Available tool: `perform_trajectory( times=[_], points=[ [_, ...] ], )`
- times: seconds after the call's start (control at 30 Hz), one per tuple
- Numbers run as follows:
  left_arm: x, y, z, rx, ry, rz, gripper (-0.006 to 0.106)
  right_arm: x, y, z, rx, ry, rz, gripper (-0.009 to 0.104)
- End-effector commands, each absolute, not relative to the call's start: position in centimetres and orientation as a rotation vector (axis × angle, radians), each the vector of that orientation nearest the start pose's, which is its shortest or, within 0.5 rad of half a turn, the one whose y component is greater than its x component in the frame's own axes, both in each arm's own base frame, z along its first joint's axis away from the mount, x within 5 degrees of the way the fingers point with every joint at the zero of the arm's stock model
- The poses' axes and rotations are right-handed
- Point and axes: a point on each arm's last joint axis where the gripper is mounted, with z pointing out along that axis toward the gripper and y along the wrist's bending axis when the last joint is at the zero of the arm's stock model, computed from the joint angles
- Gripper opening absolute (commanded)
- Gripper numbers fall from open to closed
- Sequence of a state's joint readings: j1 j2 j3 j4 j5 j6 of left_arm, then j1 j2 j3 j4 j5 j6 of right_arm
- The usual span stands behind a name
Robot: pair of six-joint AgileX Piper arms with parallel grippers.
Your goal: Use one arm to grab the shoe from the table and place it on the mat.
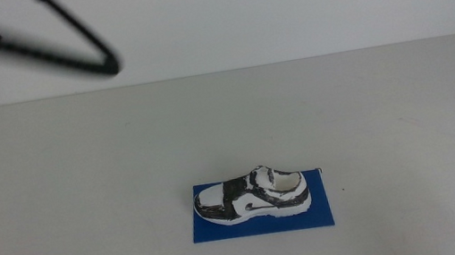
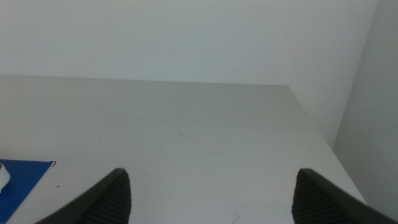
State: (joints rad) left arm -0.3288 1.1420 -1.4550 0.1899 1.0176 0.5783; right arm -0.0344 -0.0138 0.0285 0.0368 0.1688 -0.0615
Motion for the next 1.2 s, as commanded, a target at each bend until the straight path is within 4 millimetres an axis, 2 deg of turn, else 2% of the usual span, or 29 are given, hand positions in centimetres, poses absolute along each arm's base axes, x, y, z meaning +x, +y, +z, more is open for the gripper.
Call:
perform_trajectory(
  times=[0.0,0.13,0.27,0.4,0.57,0.7,0.83,0.97,1.17],
  points=[
    [18.8,-4.0,47.6,0.797,1.728,0.395,0.094,5.5,-0.2,20.1,-0.008,1.558,-0.065,0.066],
    [16.1,-1.8,44.7,0.621,1.6,0.41,0.094,5.5,-0.2,20.1,-0.008,1.558,-0.065,0.066],
    [13.2,-0.4,40.5,0.492,1.558,0.429,0.094,5.5,-0.2,20.1,-0.008,1.558,-0.065,0.066],
    [10.4,0.2,35.7,0.423,1.543,0.447,0.094,5.5,-0.2,20.1,-0.008,1.558,-0.065,0.066],
    [7.6,0.2,30.6,0.406,1.499,0.457,0.094,5.5,-0.2,20.1,-0.008,1.558,-0.065,0.066],
    [6.5,0.1,26.4,0.385,1.525,0.42,0.094,5.5,-0.2,20.1,-0.008,1.558,-0.065,0.066],
    [5.7,0.1,23.4,0.35,1.524,0.383,0.094,5.5,-0.2,20.1,-0.008,1.558,-0.065,0.066],
    [5.4,0.1,21.4,0.334,1.501,0.377,0.094,5.5,-0.2,20.1,-0.008,1.558,-0.065,0.066],
    [5.4,0.1,20.0,0.339,1.528,0.371,0.094,5.5,-0.2,20.1,-0.008,1.558,-0.065,0.066]
  ],
)
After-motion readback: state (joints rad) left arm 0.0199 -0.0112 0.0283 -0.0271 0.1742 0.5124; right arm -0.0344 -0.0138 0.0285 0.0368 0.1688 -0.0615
